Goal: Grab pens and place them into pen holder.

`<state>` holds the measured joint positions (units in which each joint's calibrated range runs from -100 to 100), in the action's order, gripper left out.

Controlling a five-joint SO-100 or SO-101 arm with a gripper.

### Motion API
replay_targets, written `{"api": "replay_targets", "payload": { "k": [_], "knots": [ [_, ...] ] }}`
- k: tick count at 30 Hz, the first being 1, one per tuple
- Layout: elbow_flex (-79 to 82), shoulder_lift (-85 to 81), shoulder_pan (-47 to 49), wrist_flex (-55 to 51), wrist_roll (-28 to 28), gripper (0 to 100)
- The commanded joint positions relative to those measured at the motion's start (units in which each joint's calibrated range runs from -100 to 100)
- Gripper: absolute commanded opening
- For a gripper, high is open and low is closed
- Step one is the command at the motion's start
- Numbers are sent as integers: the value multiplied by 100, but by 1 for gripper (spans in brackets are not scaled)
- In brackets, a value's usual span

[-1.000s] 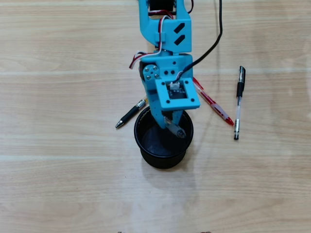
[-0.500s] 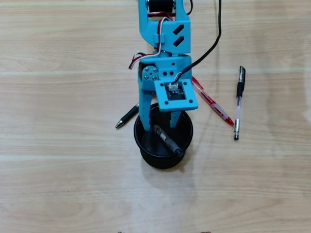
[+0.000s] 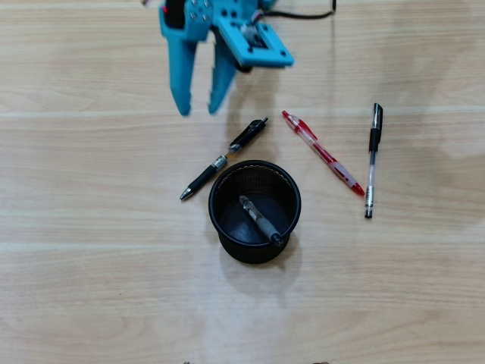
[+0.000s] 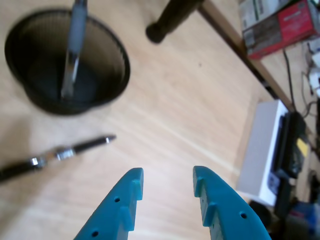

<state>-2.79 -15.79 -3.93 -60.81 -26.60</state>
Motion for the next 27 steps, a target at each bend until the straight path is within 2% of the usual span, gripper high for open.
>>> {"api": "replay_targets", "payload": {
  "k": [1, 3, 4, 8, 12, 18, 27],
  "knots": [
    [-43, -425, -245, -1280, 1589, 12],
    [-6, -315, -188, -1702, 2373, 12],
    [75, -112, -11, -1994, 3073, 12],
    [510, 404, 360, -2054, 4129, 12],
    [1198, 1012, 602, -1659, 4898, 12],
    [1886, 1671, 675, -593, 5264, 12],
    [1949, 1967, 764, -129, 5410, 12]
  ]
}}
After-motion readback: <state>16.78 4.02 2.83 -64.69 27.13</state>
